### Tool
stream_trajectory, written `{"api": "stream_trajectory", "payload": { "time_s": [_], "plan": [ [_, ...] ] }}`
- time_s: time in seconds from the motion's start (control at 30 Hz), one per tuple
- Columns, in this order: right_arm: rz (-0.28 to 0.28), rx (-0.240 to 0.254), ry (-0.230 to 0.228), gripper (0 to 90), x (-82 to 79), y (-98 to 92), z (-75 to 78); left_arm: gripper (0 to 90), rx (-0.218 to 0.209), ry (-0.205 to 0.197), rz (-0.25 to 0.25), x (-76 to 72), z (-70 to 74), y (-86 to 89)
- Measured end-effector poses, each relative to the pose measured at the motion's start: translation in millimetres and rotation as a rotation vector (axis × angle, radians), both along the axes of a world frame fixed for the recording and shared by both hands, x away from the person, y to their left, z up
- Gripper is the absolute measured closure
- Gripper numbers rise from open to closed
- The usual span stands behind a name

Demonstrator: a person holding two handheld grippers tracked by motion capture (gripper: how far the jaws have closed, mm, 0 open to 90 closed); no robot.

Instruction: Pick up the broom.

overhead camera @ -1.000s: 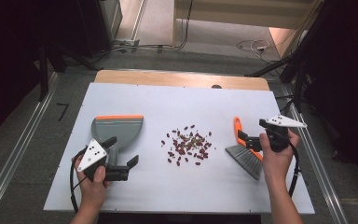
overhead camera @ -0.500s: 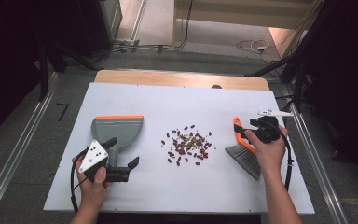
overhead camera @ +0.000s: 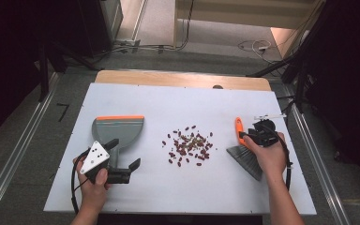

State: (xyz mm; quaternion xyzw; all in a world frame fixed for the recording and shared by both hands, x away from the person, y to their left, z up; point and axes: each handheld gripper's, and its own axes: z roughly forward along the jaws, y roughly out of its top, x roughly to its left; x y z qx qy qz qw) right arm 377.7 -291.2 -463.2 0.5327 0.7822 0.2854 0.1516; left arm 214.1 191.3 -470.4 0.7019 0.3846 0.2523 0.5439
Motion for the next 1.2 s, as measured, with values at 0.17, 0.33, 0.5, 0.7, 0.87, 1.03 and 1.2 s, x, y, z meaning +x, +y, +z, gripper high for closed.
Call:
{"api": "stream_trajectory", "payload": {
  "time_s": [0.17, 0.33, 0.5, 0.7, 0.87, 1.03, 1.2],
  "plan": [
    [-0.007, -0.058, 0.043, 55.5, 0.3, 2.1, -3.8, 0.0, 0.002, 0.001, -0.003, -0.1, -0.1, -0.3],
    [0.003, -0.059, 0.117, 56.6, 1.3, 4.2, -7.6, 0.0, 0.005, 0.001, -0.002, -0.1, 0.1, -0.4],
    [0.003, -0.071, 0.134, 58.9, 1.6, 8.6, -11.1, 0.0, 0.008, 0.001, -0.005, 0.0, 0.2, -0.6],
    [-0.013, -0.125, 0.111, 61.5, 0.5, 16.5, -16.4, 0.0, 0.006, 0.001, -0.005, -0.1, 0.0, -2.0],
    [-0.036, -0.117, 0.135, 61.8, 2.2, 17.3, -16.3, 0.0, 0.012, -0.001, -0.004, -1.5, 0.4, -3.3],
    [-0.053, -0.097, 0.142, 66.6, 3.4, 14.2, -16.5, 0.0, 0.012, 0.001, -0.003, -3.2, 0.0, -2.5],
    [-0.035, -0.089, 0.142, 67.5, 4.2, 11.5, -16.6, 0.0, 0.013, -0.001, -0.001, -3.6, 0.3, -2.0]
  ]
}}
